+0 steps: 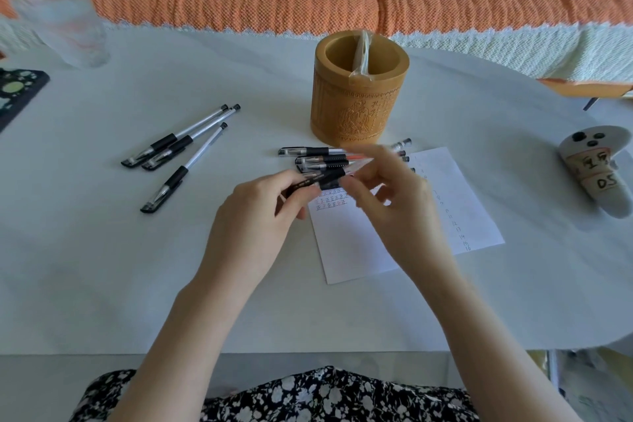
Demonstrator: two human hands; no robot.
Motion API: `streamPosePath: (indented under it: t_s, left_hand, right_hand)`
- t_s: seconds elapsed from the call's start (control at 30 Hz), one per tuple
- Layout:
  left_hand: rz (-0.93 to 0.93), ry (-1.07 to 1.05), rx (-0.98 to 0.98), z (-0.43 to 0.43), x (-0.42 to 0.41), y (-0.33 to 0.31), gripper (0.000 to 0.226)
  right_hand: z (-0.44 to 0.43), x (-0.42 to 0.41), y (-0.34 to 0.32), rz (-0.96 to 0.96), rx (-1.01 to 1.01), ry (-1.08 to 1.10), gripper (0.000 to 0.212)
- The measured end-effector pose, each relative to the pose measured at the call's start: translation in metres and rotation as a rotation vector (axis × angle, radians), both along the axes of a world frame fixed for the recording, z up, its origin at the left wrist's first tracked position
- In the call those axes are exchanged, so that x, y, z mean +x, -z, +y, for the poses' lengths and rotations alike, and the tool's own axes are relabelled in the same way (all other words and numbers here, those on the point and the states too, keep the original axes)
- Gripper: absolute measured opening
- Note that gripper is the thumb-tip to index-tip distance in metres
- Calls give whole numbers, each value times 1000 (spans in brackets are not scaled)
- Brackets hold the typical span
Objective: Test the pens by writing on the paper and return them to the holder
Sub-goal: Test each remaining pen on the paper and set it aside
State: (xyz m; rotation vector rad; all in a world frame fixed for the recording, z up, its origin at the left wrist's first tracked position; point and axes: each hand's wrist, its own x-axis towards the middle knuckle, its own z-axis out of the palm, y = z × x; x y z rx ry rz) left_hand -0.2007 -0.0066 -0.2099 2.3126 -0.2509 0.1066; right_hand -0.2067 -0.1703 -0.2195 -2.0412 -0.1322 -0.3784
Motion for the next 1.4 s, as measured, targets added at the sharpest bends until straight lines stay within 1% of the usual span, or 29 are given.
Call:
streamPosePath:
  t_s: [0.07, 0.1, 0.23, 0.3, 0.37, 0.43, 0.5, 0.6, 0.67, 0.73, 0.83, 0.9, 0.97, 1.03, 1.1, 1.17, 1.27, 1.33, 1.4]
  left_hand:
    - [16, -6, -16, 1, 1, 0, 29]
    - [26, -11, -30, 1, 2, 1, 29]
    - [34, -23, -75, 4, 5, 6, 20]
    - [27, -60, -87, 9, 7, 7, 21]
    - [-26, -133, -40, 17, 10, 9, 19]
    - [-70, -225, 16, 27, 14, 11, 16]
    - [-93, -303, 49, 39, 18, 15, 17]
    - [-129, -389, 153, 56, 24, 18, 22]
    - [-108, -454, 241, 63, 27, 19, 25]
    - [-81, -487, 282, 69, 29, 21, 27]
    - [-50, -499, 291, 75, 32, 25, 26]
    - [-55, -504, 281, 76, 32, 26, 20]
    - [-61, -505, 230, 74, 30, 25, 13]
    - [-55, -507, 186, 70, 29, 23, 10]
    - [-68, -488, 93, 66, 25, 18, 11]
    - [-98, -437, -63, 58, 19, 10, 13]
    - [-127, -280, -236, 44, 10, -3, 19]
    - [-83, -124, -281, 33, 5, -8, 22]
    - [-24, 17, -277, 22, 1, -10, 23]
  right_hand:
    - [2, 6, 4, -45, -109, -16, 22]
    - [2, 9, 6, -64, -132, -14, 20]
    - [3, 23, 10, -99, -172, 15, 14]
    - [3, 29, 13, -100, -180, 57, 14]
    - [0, 35, 15, -56, -161, 116, 17]
    - [-1, 36, 16, 18, -113, 142, 25]
    - [-2, 36, 17, 37, -102, 155, 29]
    - [-2, 34, 16, 33, -99, 170, 24]
    - [-3, 32, 15, 40, -81, 179, 19]
    - [-4, 31, 13, 50, -37, 188, 15]
    - [-5, 28, 10, 78, 30, 185, 12]
    - [-4, 25, 9, 101, 40, 165, 12]
    - [-2, 23, 7, 106, 28, 151, 14]
    - [0, 22, 7, 102, 18, 144, 15]
    - [2, 20, 6, 105, 34, 122, 15]
    - [5, 18, 5, 116, 83, 92, 12]
    - [10, 15, -3, 167, 207, -7, 8]
    - [14, 13, -8, 222, 312, -94, 12]
    - [15, 11, -10, 268, 418, -148, 19]
